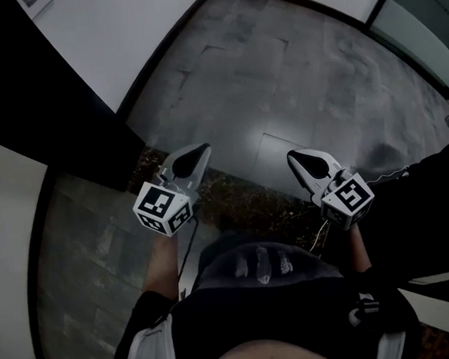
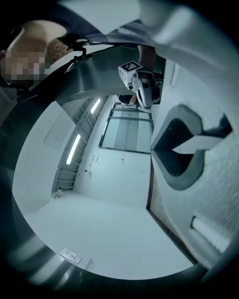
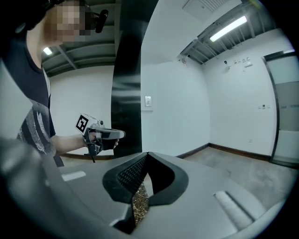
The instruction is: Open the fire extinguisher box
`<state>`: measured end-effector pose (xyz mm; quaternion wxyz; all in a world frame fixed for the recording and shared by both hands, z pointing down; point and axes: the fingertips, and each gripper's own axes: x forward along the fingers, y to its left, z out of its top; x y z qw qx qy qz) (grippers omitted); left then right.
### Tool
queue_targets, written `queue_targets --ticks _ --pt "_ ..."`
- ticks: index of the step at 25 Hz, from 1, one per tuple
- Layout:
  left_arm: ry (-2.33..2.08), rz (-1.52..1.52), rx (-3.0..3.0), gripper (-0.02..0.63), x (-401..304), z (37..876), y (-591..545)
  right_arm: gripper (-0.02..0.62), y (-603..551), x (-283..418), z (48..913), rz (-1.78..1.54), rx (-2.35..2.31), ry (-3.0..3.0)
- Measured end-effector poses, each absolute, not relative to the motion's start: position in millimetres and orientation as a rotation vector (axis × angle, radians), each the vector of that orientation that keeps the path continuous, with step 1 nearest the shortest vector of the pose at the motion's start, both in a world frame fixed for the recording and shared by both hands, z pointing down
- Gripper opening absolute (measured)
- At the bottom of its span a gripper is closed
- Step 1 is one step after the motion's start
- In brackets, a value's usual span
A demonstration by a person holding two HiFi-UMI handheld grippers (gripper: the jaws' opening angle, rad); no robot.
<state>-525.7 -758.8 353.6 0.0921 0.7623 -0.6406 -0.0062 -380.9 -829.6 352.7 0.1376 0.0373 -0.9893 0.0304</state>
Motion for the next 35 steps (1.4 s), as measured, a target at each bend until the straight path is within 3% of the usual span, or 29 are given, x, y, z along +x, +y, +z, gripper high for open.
queue_targets --ticks 8,22,35 --pt "-1.938 -0.030 2.242 0.000 -635 358 -800 0.000 -860 -480 354 0.032 0.136 -2.860" --pt "-1.954 0.054 2.205 0.000 -693 377 -897 0.002 -977 -551 386 0.160 0.125 -2.858" --pt "-1.994 0.219 2.168 0.000 -741 361 -1095 0.002 -1176 -624 385 0.321 0.057 -2.885"
